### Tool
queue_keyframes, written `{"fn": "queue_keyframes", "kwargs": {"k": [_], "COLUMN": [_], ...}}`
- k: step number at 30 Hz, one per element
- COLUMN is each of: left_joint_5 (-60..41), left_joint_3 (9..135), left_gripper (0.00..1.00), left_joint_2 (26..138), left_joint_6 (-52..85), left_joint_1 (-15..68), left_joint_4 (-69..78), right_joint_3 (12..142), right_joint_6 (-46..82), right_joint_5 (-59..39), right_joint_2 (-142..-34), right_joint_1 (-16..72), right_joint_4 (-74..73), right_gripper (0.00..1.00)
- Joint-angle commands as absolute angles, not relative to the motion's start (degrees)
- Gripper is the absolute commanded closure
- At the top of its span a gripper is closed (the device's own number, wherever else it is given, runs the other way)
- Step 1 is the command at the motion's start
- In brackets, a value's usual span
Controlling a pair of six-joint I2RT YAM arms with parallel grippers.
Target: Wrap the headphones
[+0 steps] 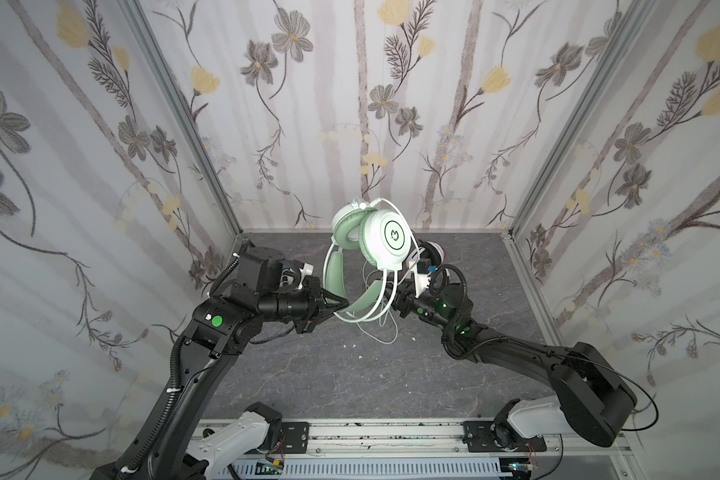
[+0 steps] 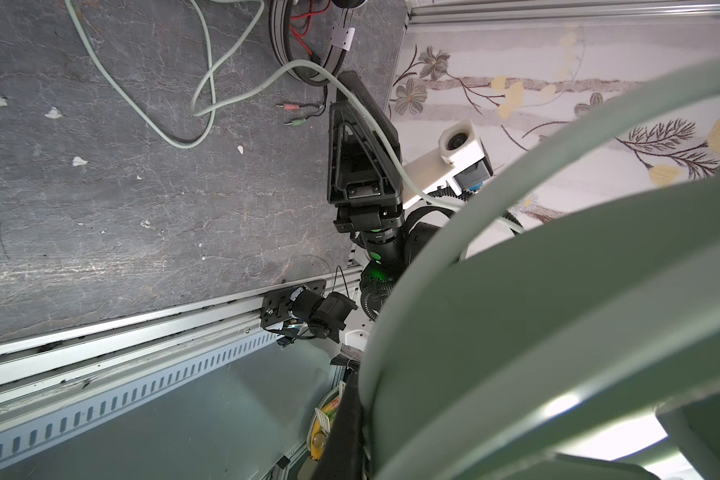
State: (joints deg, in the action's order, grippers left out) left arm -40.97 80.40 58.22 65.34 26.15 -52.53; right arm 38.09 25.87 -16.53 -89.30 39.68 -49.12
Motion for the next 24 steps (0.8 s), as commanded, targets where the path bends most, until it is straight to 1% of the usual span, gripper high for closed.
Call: {"fn": "queue_keyframes", "kwargs": {"k": [1, 5, 9, 10, 11, 13, 15, 18, 22, 24], "left_joint_5": [-42.64, -43.19, -43.69, -43.76, -43.45, -41.04, -35.59, -22.78, -4.10, 2.08], "left_joint_3": [80.33, 79.66, 77.62, 77.73, 78.18, 81.07, 85.78, 92.12, 94.44, 93.90], "left_gripper": [1.00, 1.00, 1.00, 1.00, 1.00, 1.00, 1.00, 1.00, 1.00, 1.00], "left_joint_2": [57.83, 57.59, 56.95, 57.18, 57.66, 59.93, 63.43, 69.08, 73.33, 73.66], "left_joint_6": [65.96, 66.72, 68.24, 67.65, 66.27, 60.29, 52.18, 41.01, 32.95, 31.88], "left_joint_1": [26.11, 26.10, 26.02, 25.91, 25.78, 25.26, 25.08, 25.05, 25.05, 25.05], "left_joint_4": [-47.11, -46.29, -43.95, -44.38, -45.50, -51.89, -60.07, -71.16, -76.08, -76.20], "right_joint_3": [38.59, 37.44, 35.66, 35.01, 34.47, 34.32, 34.49, 35.36, 38.41, 41.18], "right_joint_6": [25.74, 25.52, 24.16, 23.81, 23.58, 22.53, 20.93, 19.80, 19.01, 17.94], "right_joint_5": [-17.66, -19.11, -19.86, -19.63, -18.92, -14.65, -8.22, 3.29, 12.33, 15.09], "right_joint_2": [-88.88, -86.76, -81.87, -79.94, -78.06, -72.18, -66.32, -58.18, -49.26, -47.12], "right_joint_1": [39.62, 39.62, 39.63, 39.71, 39.68, 39.80, 40.07, 40.06, 40.02, 40.08], "right_joint_4": [-51.54, -52.65, -49.22, -46.98, -44.13, -33.44, -21.41, -5.16, 10.48, 16.65], "right_gripper": [0.65, 0.70, 0.96, 1.00, 1.00, 1.00, 1.00, 1.00, 1.00, 1.00]}}
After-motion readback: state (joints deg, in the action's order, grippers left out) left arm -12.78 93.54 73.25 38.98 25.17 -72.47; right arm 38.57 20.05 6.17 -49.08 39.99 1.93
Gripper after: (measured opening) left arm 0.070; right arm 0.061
